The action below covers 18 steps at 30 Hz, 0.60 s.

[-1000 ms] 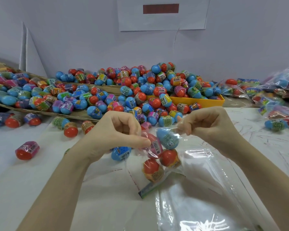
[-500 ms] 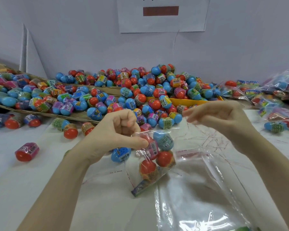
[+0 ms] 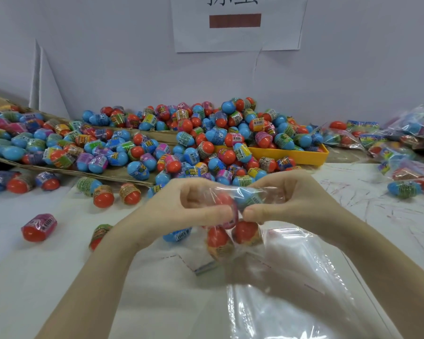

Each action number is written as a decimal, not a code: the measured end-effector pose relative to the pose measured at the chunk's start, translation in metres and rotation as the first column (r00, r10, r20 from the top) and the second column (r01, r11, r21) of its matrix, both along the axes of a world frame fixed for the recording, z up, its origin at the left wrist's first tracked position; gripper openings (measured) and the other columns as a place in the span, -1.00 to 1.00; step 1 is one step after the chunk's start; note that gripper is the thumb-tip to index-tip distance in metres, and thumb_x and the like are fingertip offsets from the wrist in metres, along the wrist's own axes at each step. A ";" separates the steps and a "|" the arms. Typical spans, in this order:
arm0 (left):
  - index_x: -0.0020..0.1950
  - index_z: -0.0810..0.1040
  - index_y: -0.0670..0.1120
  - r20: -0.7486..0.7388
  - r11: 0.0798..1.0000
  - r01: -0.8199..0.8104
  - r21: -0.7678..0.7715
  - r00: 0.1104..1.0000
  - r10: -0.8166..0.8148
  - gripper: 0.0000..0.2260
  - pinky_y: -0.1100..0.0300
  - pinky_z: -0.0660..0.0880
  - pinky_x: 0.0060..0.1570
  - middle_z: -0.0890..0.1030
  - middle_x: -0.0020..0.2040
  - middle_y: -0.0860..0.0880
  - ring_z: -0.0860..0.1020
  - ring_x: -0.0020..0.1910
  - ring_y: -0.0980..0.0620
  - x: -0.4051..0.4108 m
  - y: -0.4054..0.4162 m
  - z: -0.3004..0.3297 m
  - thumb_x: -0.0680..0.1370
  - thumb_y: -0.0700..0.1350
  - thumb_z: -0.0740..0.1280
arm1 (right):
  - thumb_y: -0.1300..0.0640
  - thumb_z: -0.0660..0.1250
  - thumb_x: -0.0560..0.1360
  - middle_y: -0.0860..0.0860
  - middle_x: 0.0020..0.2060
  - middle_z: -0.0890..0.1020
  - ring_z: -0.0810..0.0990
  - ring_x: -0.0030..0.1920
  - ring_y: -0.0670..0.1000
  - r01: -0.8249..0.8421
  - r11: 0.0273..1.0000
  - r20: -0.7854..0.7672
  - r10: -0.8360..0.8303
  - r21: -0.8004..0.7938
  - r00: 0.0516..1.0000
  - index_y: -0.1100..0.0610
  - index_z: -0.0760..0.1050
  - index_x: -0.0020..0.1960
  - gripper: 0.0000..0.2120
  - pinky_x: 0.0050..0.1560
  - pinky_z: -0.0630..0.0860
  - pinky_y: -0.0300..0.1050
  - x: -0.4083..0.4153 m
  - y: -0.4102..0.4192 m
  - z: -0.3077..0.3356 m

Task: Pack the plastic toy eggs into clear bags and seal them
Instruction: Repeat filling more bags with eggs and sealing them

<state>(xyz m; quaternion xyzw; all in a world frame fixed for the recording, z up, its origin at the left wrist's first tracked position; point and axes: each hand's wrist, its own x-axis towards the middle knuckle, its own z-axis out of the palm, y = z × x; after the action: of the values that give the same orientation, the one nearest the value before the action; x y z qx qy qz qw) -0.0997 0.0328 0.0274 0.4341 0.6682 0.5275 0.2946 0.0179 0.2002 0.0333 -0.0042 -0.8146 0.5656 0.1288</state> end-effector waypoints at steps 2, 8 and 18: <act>-0.28 0.68 0.10 -0.038 1.000 0.021 -0.023 0.999 -0.022 -0.86 0.32 0.56 -0.24 0.68 -0.28 0.05 0.64 -0.27 0.14 0.004 0.001 0.001 0.22 0.04 0.58 | -0.05 0.49 0.02 0.02 -0.32 0.69 0.64 -0.28 -0.01 0.000 0.999 -0.019 -0.001 -0.043 1.000 0.00 0.67 -0.28 -0.71 -0.26 0.60 -0.20 -0.001 0.003 0.000; -0.28 0.70 0.02 0.076 0.996 0.069 0.064 0.994 -0.073 -0.86 0.31 0.56 -0.25 0.70 -0.26 -0.03 0.67 -0.25 0.05 -0.002 -0.005 0.001 0.20 0.01 0.51 | -0.01 0.47 0.31 0.01 -0.23 0.69 0.65 -0.23 -0.01 -0.216 0.967 0.075 0.228 -0.137 0.971 0.06 0.66 -0.16 -0.83 -0.23 0.53 -0.32 0.001 0.012 -0.001; -0.08 0.58 0.02 0.310 0.808 -0.522 0.274 0.843 0.439 -0.44 0.36 0.53 -0.43 0.70 -0.19 0.12 0.67 -0.30 0.06 -0.010 0.007 0.000 0.13 0.36 0.23 | -0.34 0.20 0.24 0.04 0.32 0.44 0.52 0.18 0.08 0.506 0.634 -0.021 -0.636 -0.585 0.772 0.00 0.34 0.36 -0.23 0.17 0.47 0.11 0.019 0.064 0.025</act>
<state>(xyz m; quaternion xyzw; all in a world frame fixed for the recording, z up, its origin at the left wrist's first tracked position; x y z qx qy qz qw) -0.1098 0.0395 0.0276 0.2300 0.6136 0.7413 0.1451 0.0372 0.2646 0.0582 -0.2359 -0.5528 0.6996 0.3864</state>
